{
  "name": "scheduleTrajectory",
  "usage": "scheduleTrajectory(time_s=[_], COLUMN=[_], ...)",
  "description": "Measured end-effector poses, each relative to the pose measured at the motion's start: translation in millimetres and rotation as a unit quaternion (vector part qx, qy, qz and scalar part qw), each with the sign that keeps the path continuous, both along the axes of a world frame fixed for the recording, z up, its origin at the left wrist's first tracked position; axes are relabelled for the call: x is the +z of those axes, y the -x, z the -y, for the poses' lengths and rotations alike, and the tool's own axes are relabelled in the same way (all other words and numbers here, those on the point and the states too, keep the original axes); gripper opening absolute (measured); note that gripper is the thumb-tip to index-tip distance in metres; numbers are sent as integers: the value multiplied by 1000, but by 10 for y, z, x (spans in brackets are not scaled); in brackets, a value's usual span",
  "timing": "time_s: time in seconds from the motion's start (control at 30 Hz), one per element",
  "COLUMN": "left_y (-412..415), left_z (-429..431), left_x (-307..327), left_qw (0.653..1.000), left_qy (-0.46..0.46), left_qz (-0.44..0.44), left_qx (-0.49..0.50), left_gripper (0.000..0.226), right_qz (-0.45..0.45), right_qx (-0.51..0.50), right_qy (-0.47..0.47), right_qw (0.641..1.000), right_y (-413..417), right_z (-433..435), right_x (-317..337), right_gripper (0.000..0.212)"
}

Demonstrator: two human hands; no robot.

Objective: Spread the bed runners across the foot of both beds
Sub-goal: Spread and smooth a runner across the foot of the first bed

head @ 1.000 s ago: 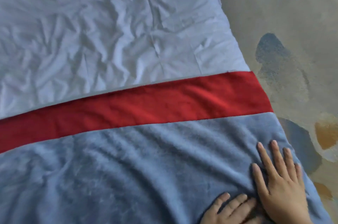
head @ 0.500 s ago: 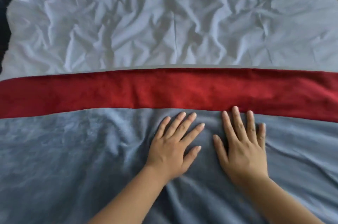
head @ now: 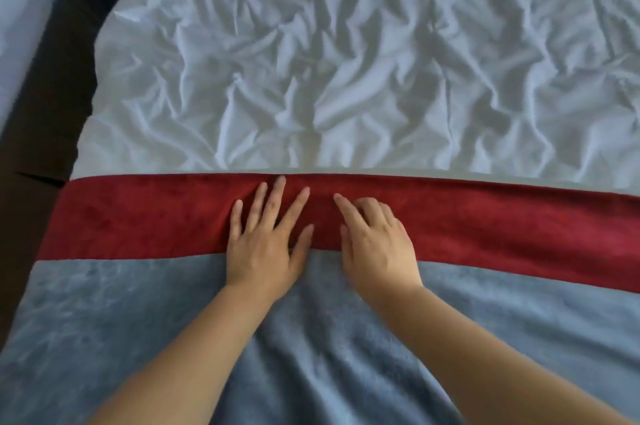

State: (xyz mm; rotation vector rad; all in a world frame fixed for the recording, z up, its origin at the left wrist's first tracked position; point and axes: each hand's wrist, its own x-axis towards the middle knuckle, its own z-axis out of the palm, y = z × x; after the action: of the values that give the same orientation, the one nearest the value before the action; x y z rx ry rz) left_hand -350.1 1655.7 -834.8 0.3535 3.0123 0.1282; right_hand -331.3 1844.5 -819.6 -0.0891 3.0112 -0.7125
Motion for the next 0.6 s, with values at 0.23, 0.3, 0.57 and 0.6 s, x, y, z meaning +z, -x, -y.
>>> scheduleTrajectory(time_s=[0.23, 0.3, 0.57, 0.6], left_y=[646, 708, 1243, 1212], left_z=[3, 21, 5, -66], left_x=[175, 176, 151, 111], left_qw=[995, 992, 989, 992], left_qy=[-67, -85, -22, -14], left_qz=[-78, -94, -143, -122], left_qx=[-16, -15, -38, -16], left_gripper=[31, 22, 15, 20], right_qz=[61, 67, 7, 3], right_qx=[-84, -84, -143, -118], right_qy=[-47, -57, -1, -3], right_qw=[993, 993, 990, 993], right_y=[686, 787, 1113, 1034], right_z=[-225, -231, -217, -239], right_x=[189, 199, -44, -108], right_gripper=[18, 15, 18, 21])
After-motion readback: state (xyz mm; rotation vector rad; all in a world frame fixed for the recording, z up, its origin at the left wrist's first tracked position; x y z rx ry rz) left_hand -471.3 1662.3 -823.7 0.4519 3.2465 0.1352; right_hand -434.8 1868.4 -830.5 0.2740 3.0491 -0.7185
